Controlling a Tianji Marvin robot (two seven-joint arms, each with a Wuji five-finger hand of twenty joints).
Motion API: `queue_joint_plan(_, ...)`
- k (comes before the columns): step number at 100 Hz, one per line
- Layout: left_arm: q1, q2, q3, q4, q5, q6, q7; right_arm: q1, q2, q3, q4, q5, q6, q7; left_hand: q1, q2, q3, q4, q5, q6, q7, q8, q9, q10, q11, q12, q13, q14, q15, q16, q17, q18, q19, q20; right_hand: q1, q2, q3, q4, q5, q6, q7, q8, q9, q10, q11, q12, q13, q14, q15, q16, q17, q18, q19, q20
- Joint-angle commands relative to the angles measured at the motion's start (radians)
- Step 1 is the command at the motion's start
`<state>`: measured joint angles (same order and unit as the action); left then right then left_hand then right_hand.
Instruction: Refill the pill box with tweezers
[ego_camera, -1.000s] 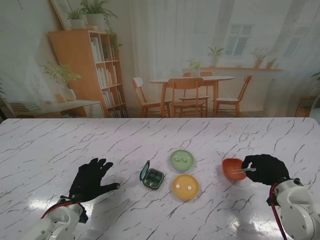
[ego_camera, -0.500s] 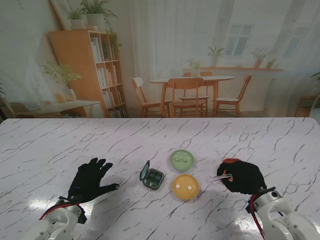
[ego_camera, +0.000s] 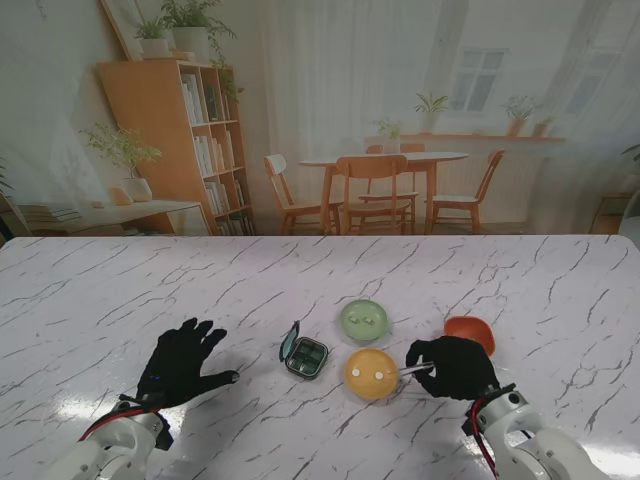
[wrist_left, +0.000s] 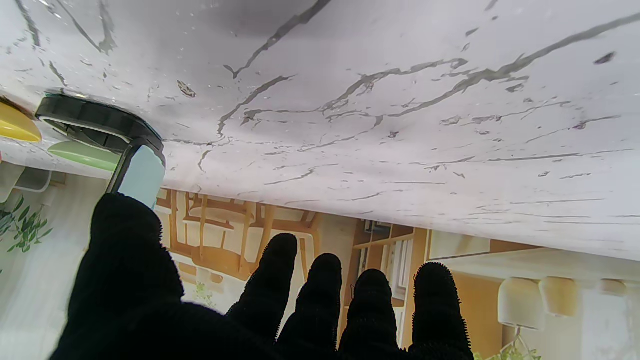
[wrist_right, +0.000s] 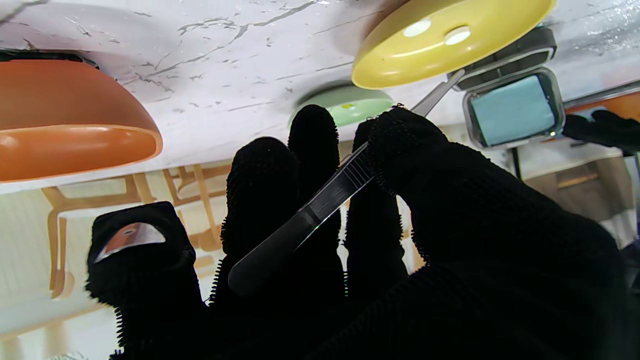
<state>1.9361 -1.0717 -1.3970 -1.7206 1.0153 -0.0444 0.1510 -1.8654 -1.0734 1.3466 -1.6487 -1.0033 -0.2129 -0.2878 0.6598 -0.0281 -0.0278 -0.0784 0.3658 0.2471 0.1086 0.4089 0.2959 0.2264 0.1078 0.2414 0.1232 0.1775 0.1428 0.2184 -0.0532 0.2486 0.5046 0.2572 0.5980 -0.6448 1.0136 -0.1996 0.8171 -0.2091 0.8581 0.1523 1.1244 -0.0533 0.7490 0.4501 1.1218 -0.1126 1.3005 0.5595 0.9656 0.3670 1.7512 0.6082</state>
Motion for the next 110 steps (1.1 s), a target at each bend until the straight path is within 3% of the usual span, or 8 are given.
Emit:
queue_joint_plan(1,0.003,-0.002,0.004,0.008,-0.008,-0.026,-0.01,-0.001,-0.01,-0.009,0.002,0.006,-0.003,-0.003,-0.031,0.054,-0.019,0.015,0.003,0.016,-0.009,-0.016,-0.034,0.005,-0.024,-0.013,-0.05,-0.025,-0.018,-0.009,-0.008,-0.031,-0.041,-0.017,0.006,-0.001,0.05,-0.04,0.084,-0.054,0.107,0.026,0.038,0.039,0.032,0.004,0.023,-0.096,0.036,0.016,0.02,-0.599,0.111,0.011)
queue_joint_plan(43,0.004,-0.003,0.004,0.014,-0.008,-0.03,0.001,0.067,0.0,-0.085,0.045,-0.064,0.071,-0.032,-0.029,0.057,-0.019,0.015,0.005,0.015,-0.007,-0.015,-0.033,0.004,-0.021,-0.012,-0.049,-0.025,-0.015,-0.009,-0.006,-0.033,-0.042,-0.016,-0.017,-0.051,0.074,-0.049,0.023,-0.017,0.069,0.02,0.009,0.036,0.027,-0.001,0.009,-0.109,0.029,0.01,0.017,-0.604,0.107,0.001)
queue_joint_plan(110,0.017,-0.008,-0.009,0.017,-0.023,-0.034,0.018,0.128,0.012,-0.145,0.085,-0.092,0.119,0.021,-0.029,0.065,-0.019,0.015,0.009,0.017,-0.006,-0.015,-0.029,0.002,-0.018,-0.01,-0.046,-0.028,-0.009,-0.008,-0.006,-0.037,-0.036,-0.012,-0.034,-0.082,0.095,-0.059,-0.022,0.009,0.034,0.025,-0.032,0.034,0.023,0.008,-0.026,-0.116,0.021,0.016,-0.009,-0.61,0.084,-0.001)
